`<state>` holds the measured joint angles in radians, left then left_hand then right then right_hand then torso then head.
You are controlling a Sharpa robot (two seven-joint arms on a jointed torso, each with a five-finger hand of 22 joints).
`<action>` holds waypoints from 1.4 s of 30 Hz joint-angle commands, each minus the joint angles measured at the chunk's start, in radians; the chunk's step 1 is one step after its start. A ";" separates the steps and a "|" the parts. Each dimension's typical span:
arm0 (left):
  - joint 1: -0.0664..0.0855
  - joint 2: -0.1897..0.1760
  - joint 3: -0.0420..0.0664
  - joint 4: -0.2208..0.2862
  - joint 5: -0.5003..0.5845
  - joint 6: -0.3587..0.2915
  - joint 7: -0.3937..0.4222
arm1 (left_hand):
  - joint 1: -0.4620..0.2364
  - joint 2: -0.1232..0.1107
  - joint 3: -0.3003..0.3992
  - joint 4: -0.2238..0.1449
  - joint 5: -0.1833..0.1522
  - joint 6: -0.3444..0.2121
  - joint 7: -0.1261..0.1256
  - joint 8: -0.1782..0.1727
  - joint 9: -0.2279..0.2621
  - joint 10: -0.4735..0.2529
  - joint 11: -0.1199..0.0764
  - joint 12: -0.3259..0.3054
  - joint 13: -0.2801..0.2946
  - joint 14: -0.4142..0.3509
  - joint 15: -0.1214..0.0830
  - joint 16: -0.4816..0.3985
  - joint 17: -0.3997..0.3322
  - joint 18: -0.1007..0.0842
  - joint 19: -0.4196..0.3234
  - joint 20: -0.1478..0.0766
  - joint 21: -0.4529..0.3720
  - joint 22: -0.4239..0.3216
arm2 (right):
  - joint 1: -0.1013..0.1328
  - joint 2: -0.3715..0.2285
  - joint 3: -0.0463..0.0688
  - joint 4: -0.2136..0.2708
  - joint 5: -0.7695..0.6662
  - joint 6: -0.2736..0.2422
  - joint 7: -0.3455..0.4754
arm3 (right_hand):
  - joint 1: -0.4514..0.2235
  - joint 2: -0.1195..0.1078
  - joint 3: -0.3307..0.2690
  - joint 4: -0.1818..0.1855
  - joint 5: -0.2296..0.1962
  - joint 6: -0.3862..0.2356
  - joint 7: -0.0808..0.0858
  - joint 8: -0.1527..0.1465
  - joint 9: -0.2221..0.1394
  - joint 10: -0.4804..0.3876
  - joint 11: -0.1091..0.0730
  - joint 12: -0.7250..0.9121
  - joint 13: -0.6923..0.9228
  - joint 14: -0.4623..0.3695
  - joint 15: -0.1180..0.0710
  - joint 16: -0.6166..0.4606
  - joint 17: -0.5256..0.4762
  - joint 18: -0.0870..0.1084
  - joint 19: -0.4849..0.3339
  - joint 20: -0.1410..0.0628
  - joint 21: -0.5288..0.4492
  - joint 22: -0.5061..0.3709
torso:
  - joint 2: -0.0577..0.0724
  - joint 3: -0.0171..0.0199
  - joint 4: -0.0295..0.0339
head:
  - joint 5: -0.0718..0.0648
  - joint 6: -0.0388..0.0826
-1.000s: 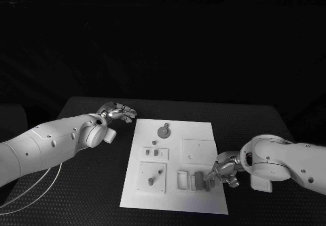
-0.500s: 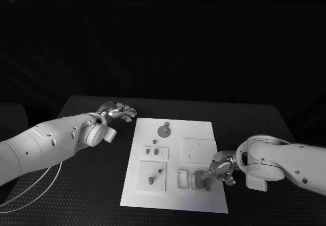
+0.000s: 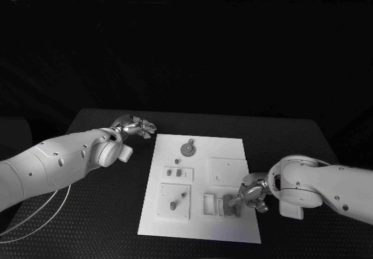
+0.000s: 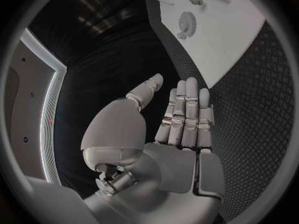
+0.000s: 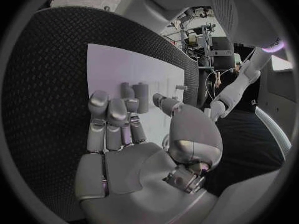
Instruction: Assemble the parts on the task board
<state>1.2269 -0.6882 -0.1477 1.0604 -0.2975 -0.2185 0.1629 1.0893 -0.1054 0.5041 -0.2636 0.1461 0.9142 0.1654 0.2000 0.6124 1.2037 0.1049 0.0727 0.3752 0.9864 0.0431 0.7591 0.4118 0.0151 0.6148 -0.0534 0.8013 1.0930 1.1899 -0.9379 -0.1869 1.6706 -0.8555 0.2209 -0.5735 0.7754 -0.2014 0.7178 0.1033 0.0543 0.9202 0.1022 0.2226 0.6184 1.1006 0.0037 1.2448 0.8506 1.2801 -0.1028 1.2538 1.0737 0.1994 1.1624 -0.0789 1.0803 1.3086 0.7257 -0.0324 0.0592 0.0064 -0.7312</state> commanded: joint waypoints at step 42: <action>0.000 0.000 0.000 0.004 -0.003 0.013 0.004 | -0.007 0.001 -0.001 0.008 -0.003 -0.009 0.001 0.005 -0.001 -0.006 0.001 -0.003 -0.001 0.009 0.000 -0.005 0.005 -0.004 0.007 -0.002 -0.005 0.003 | -0.014 0.048 -0.007 -0.025 -0.080 -0.078 -0.026 | -0.007 -0.024 0.025 -0.021 -0.006 -0.028 0.030 -0.014 -0.019 0.004 0.014 -0.013 0.010 0.004 0.013 -0.017 0.008 0.062 -0.002 0.007 0.004 0.008 | 0.000 0.0000 -0.0005 | 0.004 -0.006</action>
<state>1.2269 -0.6898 -0.1477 1.0624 -0.2977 -0.2184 0.1615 1.0894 -0.1053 0.5012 -0.2608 0.1461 0.9145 0.1658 0.2004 0.6127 1.2037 0.1049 0.0727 0.3753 0.9864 0.0431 0.7589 0.4156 0.0152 0.6148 -0.0534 0.8013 1.0939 1.1790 -0.8939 -0.1922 1.6483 -0.9305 0.1643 -0.5910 0.7676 -0.2174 0.7398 0.0813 0.0543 0.9153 0.1033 0.2081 0.6002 1.1041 0.0144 1.2373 0.8592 1.2807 -0.0961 1.2423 1.0804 0.1991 1.1590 -0.0750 1.0802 1.3086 0.7253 -0.0323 0.0584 0.0114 -0.7368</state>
